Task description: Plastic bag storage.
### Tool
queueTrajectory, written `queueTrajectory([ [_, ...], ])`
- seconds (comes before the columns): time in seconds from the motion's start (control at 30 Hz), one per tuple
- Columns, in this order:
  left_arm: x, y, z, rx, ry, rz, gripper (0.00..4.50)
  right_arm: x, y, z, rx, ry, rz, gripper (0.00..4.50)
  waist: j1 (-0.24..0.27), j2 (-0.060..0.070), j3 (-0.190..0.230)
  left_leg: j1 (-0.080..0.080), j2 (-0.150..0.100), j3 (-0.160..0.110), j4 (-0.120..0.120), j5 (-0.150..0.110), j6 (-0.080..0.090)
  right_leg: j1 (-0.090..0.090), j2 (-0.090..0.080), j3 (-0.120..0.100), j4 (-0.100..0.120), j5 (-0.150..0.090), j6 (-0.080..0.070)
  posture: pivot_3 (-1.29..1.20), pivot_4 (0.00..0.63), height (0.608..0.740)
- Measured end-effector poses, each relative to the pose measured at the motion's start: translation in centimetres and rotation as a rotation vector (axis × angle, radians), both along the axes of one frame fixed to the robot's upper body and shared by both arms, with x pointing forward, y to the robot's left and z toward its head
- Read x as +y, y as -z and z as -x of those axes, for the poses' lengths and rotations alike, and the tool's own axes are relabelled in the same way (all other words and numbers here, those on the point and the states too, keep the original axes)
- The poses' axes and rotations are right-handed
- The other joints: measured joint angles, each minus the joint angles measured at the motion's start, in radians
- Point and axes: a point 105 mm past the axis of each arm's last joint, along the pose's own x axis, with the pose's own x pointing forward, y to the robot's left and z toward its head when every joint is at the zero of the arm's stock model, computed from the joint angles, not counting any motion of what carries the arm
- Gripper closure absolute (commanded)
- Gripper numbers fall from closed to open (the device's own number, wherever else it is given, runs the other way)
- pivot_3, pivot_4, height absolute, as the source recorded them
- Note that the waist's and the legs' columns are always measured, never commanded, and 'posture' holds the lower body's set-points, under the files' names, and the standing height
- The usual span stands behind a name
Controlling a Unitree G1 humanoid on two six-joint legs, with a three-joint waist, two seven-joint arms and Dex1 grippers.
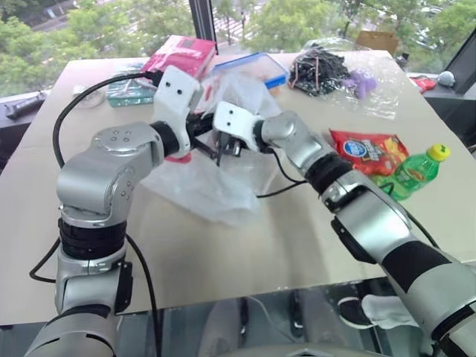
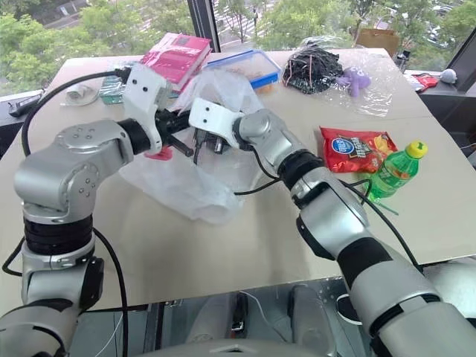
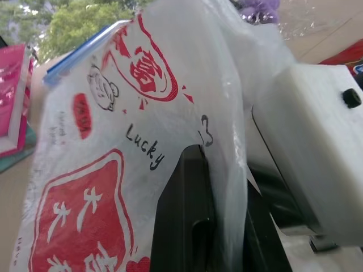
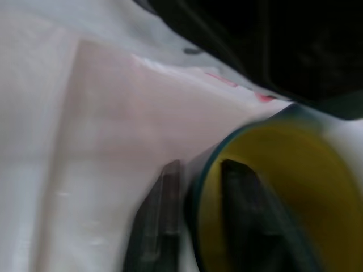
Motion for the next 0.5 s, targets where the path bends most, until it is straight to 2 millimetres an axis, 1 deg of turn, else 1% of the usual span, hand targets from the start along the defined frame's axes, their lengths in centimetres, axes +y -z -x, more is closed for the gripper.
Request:
queueTrajectory([
  [0.1, -0.4, 0.2, 0.0, 0.002, 0.016, -0.011, 4.5, -0.9, 0.1, -0.5, -0.01, 0.015, -0.008, 0.29, 0.0, 0.0, 0.0, 0.0, 0.0, 0.0, 0.0, 0.0, 0.0, 0.0, -0.001, 0.0, 0.0, 0.0, 0.0, 0.0, 0.15, 0.74],
  [0.13, -0.5, 0.3, -0.1, 0.004, 0.015, -0.014, 4.5, -1.0, 0.0, -0.5, -0.009, 0.012, -0.015, 0.11, -0.001, 0.0, 0.0, 0.0, 0.0, 0.0, 0.0, 0.0, 0.0, 0.0, -0.001, 0.0, 0.0, 0.0, 0.0, 0.0, 0.15, 0.74],
  [0.27, 0.1, 0.7, -1.0, 0.013, -0.014, -0.013, 4.5, -1.5, -2.8, 0.6, 0.016, -0.074, -0.144, 0.11, -0.001, 0.001, 0.001, 0.0, 0.0, 0.0, 0.0, 0.0, 0.0, 0.0, 0.0, 0.0, 0.002, 0.0, 0.0, 0.0, 0.15, 0.74],
  [0.3, 0.1, 0.8, -1.3, 0.01, -0.018, -0.014, 4.5, -2.0, -3.8, 1.4, 0.025, -0.102, -0.18, 0.11, 0.0, 0.001, 0.001, 0.0, 0.001, 0.0, 0.0, 0.0, 0.0, 0.0, 0.0, 0.0, 0.003, 0.0, 0.0, 0.0, 0.15, 0.74],
  [0.37, 0.1, 1.2, -1.7, 0.019, -0.023, -0.011, 4.5, -3.3, -5.1, 2.7, 0.043, -0.116, -0.231, 0.11, 0.004, 0.001, 0.001, -0.001, 0.001, -0.001, 0.0, 0.0, 0.0, 0.0, -0.001, 0.0, 0.004, 0.0, 0.0, 0.0, 0.15, 0.74],
  [0.43, -0.1, 1.4, -2.1, 0.021, -0.022, -0.001, 4.5, -4.8, -6.0, 3.9, 0.059, -0.11, -0.265, 0.11, 0.011, 0.001, 0.001, -0.002, 0.001, -0.001, 0.001, 0.0, 0.0, 0.0, -0.001, -0.001, 0.004, 0.0, 0.0, 0.0, 0.15, 0.74],
  [0.5, -0.4, 1.5, -2.6, 0.025, -0.02, 0.015, 4.5, -7.1, -6.9, 5.5, 0.071, -0.067, -0.313, 0.11, 0.024, 0.001, 0.001, -0.002, 0.0, -0.001, 0.001, 0.0, 0.0, 0.0, -0.001, -0.001, 0.004, 0.0, 0.0, 0.0, 0.15, 0.74],
])
